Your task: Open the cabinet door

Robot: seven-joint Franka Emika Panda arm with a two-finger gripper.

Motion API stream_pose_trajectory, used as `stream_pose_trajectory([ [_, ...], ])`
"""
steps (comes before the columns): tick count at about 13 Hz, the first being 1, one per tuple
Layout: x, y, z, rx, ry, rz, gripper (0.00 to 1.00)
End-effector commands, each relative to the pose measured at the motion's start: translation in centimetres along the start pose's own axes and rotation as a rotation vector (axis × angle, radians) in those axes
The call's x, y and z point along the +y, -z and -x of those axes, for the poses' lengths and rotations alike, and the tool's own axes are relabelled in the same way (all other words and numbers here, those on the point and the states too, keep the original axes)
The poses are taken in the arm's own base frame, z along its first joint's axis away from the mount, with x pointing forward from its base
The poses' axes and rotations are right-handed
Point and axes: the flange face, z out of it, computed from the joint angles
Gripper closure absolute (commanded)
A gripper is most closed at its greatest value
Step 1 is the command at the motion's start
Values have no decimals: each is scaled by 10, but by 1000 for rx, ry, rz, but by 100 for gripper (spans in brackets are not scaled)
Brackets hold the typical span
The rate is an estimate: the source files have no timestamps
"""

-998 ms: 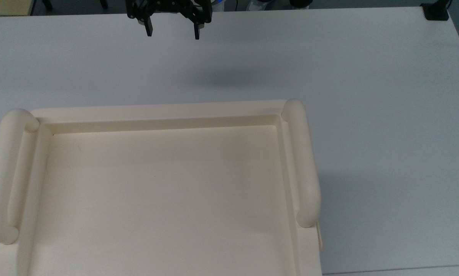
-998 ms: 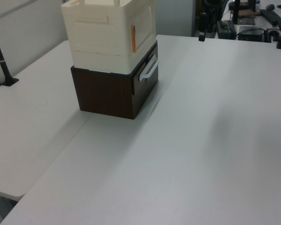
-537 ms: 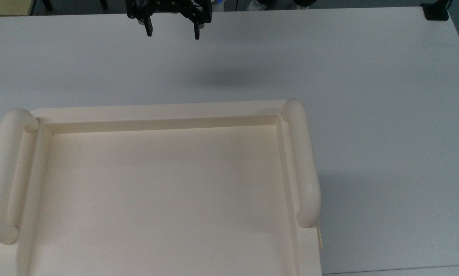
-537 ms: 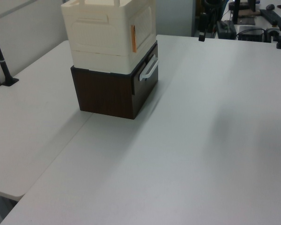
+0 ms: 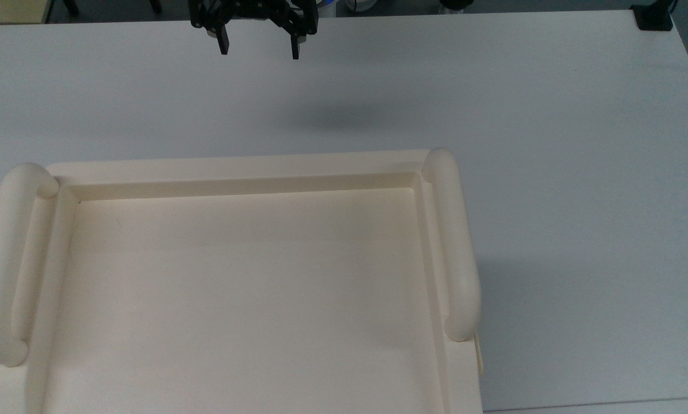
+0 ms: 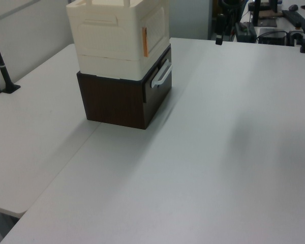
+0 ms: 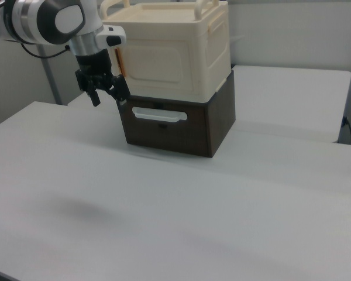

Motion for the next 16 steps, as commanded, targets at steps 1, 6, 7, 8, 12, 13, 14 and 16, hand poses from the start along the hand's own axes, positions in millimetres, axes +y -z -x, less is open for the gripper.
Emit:
stream_pose_trajectory([
  [1, -2, -1, 3, 20, -18, -19, 0],
  [6, 0, 4, 4, 23, -13, -18, 0],
  [7, 0, 3, 3, 25, 9, -18, 0],
  [8, -1, 2, 2, 29, 99, -17, 0],
  [12, -7, 15, 2, 57, 158, -17, 0],
  [13, -19, 18, 2, 69, 179, -20, 0],
  [14, -27, 30, -2, 116, 201, -20, 0],
  [16, -41, 39, -8, 188, 194, -31, 7],
])
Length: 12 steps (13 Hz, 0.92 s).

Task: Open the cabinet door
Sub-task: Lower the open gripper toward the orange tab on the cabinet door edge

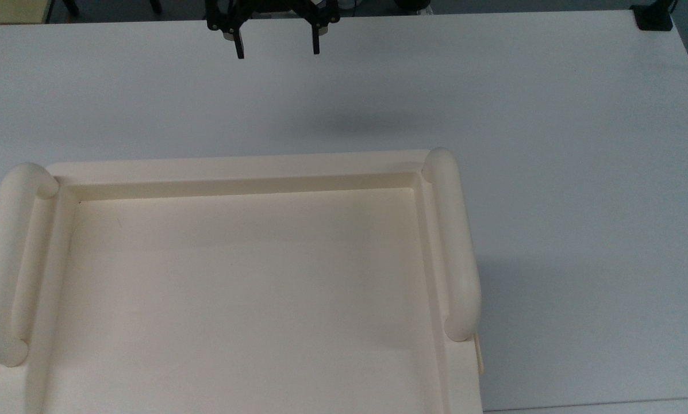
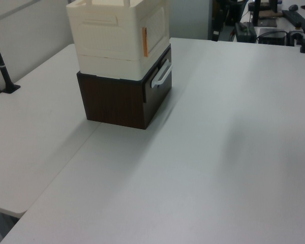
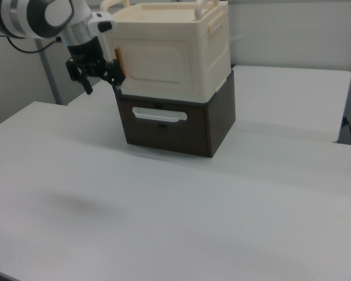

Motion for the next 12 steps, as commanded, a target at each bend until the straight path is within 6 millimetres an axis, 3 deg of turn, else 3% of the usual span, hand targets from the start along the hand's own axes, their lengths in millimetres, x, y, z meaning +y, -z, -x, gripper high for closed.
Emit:
stream_pose_trajectory([
  [1, -23, 18, -11, 131, 17, -20, 12],
  [2, -29, 26, -20, 221, 23, -19, 25],
  [3, -36, 28, -31, 303, 32, -22, 31],
  [6, -56, 34, -49, 470, 56, -36, 31],
  [9, -64, 6, -70, 556, 35, -80, 31],
  [12, -69, -13, -84, 636, 1, -118, 49],
])
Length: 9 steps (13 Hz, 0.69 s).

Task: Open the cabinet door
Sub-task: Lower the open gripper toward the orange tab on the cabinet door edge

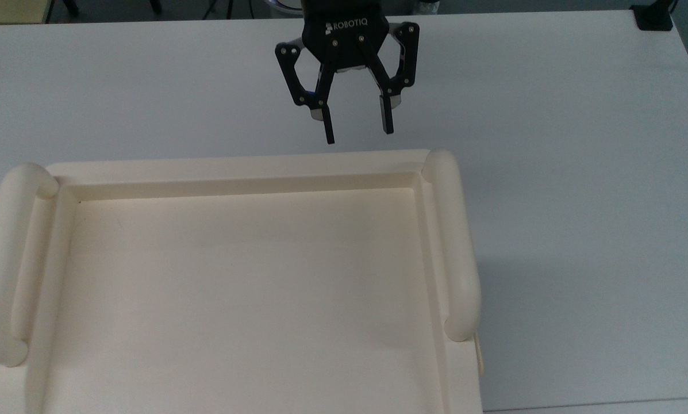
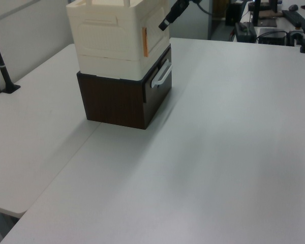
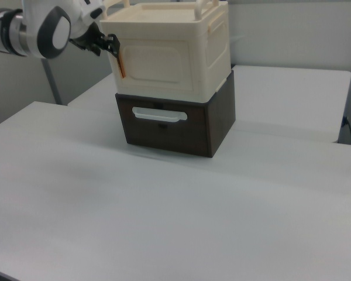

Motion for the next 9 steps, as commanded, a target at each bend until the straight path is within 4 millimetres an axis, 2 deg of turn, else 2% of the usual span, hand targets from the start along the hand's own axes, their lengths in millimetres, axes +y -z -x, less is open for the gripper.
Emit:
stream_pose_trajectory([
  [1, -4, -11, -5, 100, -62, -29, 51],
  [4, -7, -24, -5, 142, -67, -31, 57],
  [6, -13, -32, -5, 146, -55, -36, 58],
  [9, -13, -37, -5, 183, -48, -28, 57],
])
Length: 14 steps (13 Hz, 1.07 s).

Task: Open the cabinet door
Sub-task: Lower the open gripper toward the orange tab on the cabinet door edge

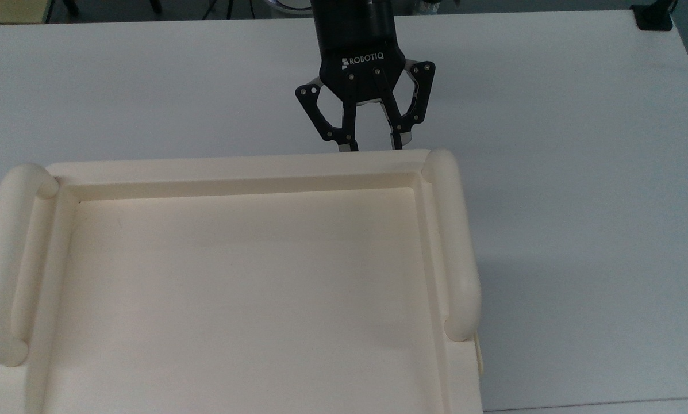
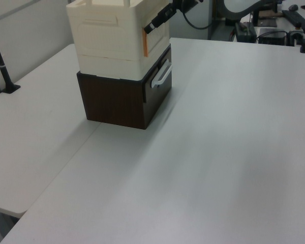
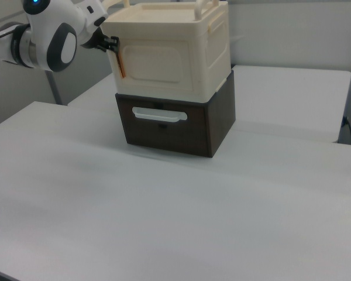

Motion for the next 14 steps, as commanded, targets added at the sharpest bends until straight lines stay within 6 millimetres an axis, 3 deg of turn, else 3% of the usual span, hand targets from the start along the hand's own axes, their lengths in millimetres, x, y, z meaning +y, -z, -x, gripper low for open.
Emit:
stream_pose_trajectory([
  [1, -2, -6, -2, 49, -9, -3, 57],
  [7, -1, -24, 0, 46, 1, 3, 58],
  [9, -1, -26, 1, 42, 4, 3, 73],
  [14, -1, -30, 3, 51, 40, 19, 87],
])
